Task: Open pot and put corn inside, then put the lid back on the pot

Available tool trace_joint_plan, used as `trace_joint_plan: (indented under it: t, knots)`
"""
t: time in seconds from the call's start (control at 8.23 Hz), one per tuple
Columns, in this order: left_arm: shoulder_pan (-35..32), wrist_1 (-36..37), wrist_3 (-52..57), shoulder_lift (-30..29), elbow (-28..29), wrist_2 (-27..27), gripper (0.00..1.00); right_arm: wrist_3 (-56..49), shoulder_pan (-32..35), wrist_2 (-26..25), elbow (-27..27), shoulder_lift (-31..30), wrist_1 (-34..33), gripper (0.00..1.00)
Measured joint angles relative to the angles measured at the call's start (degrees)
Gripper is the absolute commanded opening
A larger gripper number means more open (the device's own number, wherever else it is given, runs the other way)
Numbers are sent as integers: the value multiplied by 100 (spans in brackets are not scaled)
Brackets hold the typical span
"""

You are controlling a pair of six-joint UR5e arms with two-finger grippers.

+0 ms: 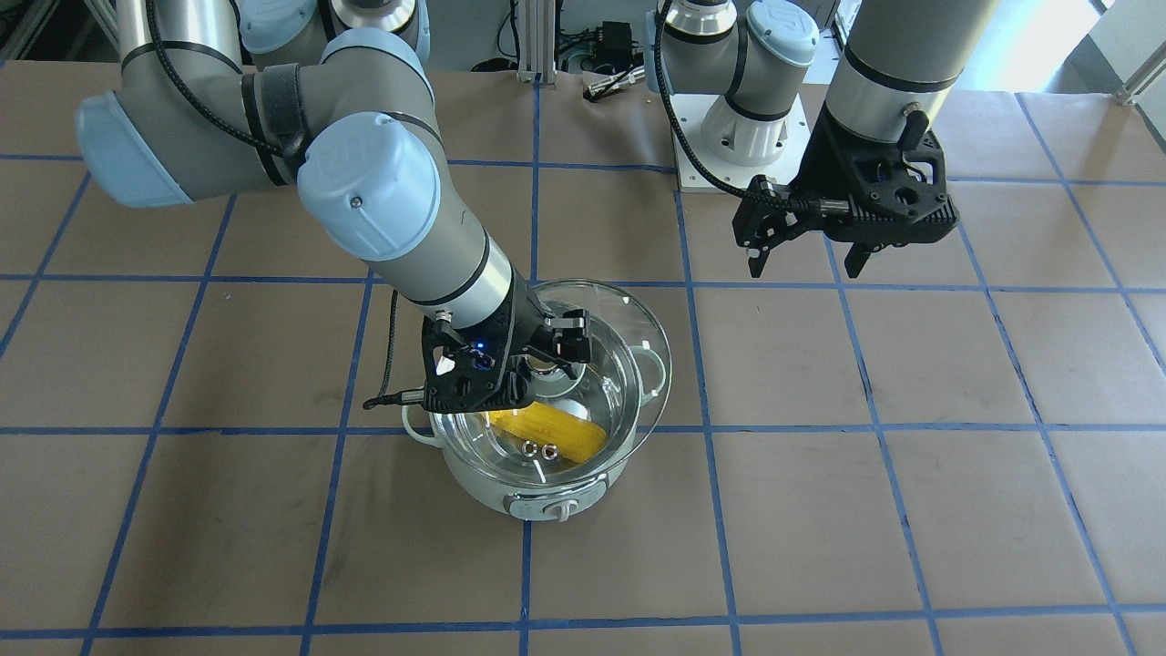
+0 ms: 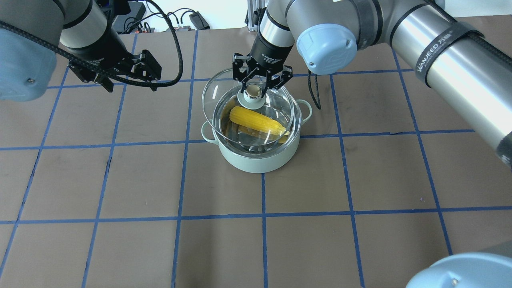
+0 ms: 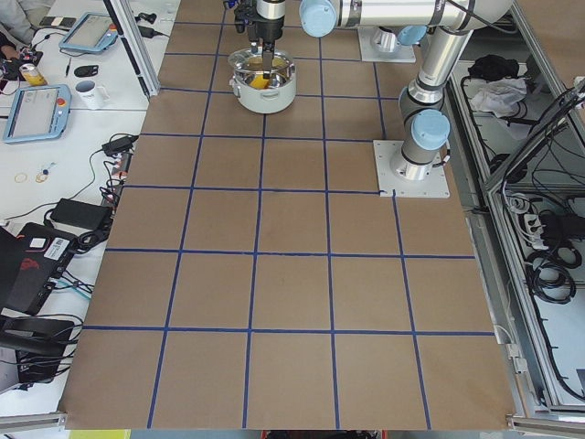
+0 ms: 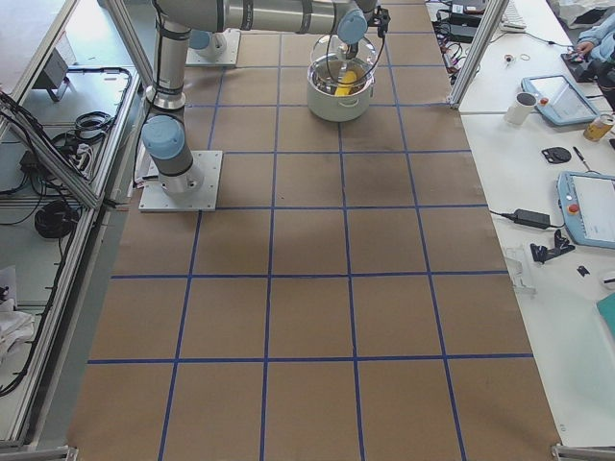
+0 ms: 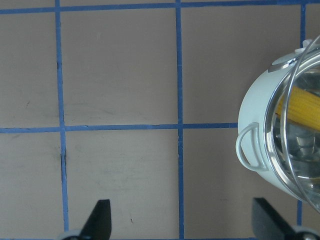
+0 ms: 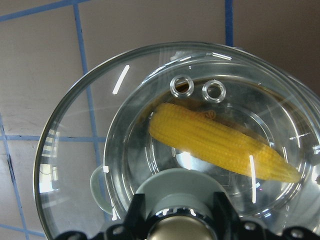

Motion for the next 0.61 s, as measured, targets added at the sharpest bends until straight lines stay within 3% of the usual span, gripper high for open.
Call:
trace_joint_plan:
  t: [0.61]
  knots:
    - [0, 40, -8, -70, -3, 6, 100, 26, 4, -201, 29, 49, 163, 17]
